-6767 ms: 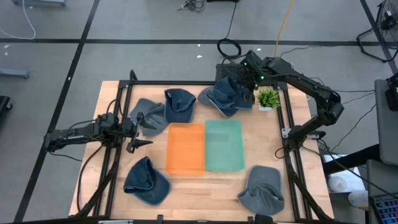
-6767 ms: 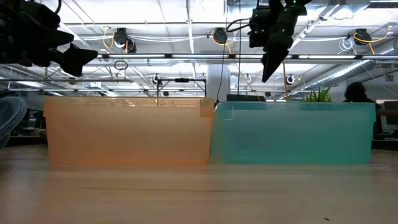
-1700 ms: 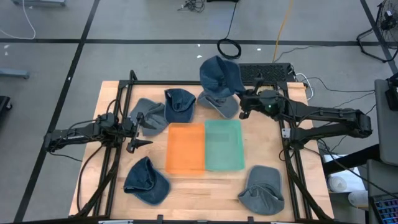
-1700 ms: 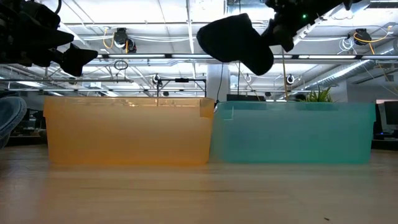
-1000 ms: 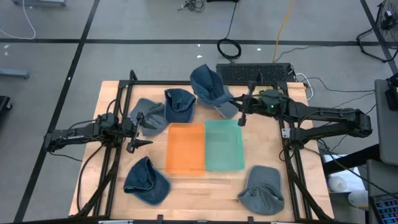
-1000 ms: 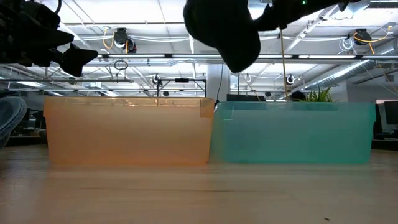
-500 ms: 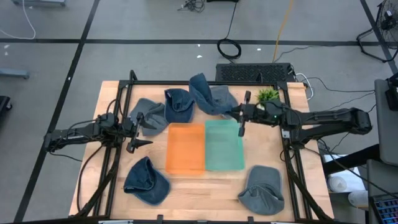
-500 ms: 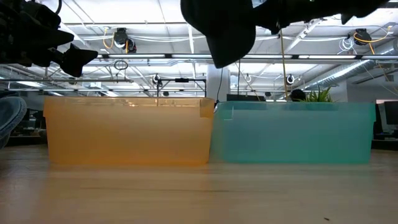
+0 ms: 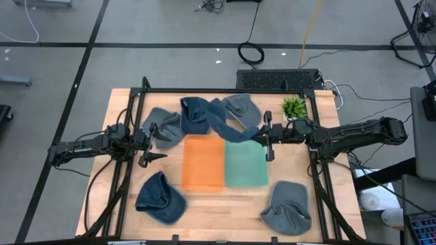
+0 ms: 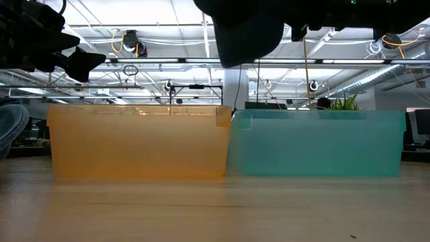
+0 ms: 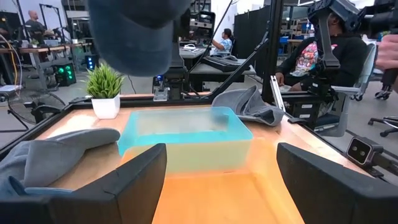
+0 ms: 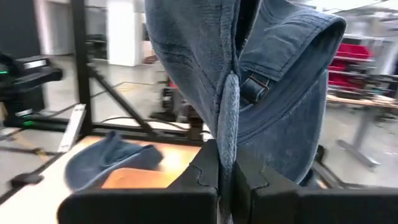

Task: Pick & Place hat
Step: Put the top right blue cap into the orange bin

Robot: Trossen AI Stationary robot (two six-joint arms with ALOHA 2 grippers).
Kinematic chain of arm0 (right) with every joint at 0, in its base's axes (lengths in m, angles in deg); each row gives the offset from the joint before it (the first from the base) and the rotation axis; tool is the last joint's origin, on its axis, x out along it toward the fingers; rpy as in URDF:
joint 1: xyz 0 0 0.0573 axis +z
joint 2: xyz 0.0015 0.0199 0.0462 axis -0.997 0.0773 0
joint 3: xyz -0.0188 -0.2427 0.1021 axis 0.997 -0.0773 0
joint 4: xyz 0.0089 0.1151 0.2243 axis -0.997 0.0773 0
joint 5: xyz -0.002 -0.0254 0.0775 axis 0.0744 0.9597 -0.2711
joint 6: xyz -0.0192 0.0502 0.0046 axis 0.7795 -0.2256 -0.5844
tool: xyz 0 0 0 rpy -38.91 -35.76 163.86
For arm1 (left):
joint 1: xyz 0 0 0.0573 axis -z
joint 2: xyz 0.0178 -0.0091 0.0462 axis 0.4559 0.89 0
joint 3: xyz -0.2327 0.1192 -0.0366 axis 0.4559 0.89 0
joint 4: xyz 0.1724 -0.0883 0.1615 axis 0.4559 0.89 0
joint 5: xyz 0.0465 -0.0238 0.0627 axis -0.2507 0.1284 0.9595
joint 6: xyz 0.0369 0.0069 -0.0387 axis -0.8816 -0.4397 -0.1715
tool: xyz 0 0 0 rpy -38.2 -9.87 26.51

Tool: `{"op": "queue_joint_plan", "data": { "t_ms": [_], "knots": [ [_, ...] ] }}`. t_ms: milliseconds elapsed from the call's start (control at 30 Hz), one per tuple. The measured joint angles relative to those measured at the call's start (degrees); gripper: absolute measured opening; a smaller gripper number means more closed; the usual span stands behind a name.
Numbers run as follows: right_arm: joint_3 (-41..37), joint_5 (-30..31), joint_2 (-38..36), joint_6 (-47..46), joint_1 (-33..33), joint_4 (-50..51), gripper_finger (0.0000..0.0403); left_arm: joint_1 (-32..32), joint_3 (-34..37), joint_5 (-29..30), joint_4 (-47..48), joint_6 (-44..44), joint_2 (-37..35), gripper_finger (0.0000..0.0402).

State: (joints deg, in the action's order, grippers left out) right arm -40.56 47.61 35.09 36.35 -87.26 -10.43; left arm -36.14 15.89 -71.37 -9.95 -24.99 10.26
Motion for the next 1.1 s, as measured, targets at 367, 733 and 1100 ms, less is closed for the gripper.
{"op": "queue_joint_plan", "data": {
  "t_ms": [367,733,1100],
  "knots": [
    [0.00,-8.55,0.00,-0.70,-0.03,-0.58,0.0000,-0.02,0.00,-0.02,-0.02,4.02,0.00,0.0310],
    [0.02,-8.55,0.00,-1.11,-0.09,-4.89,0.0000,-0.02,0.00,8.27,-0.27,2.93,0.01,0.0310],
    [0.67,-8.99,0.01,-3.51,-0.92,-5.66,0.0000,0.00,-1.53,10.80,-2.10,2.57,0.11,0.0310]
  ]
}}
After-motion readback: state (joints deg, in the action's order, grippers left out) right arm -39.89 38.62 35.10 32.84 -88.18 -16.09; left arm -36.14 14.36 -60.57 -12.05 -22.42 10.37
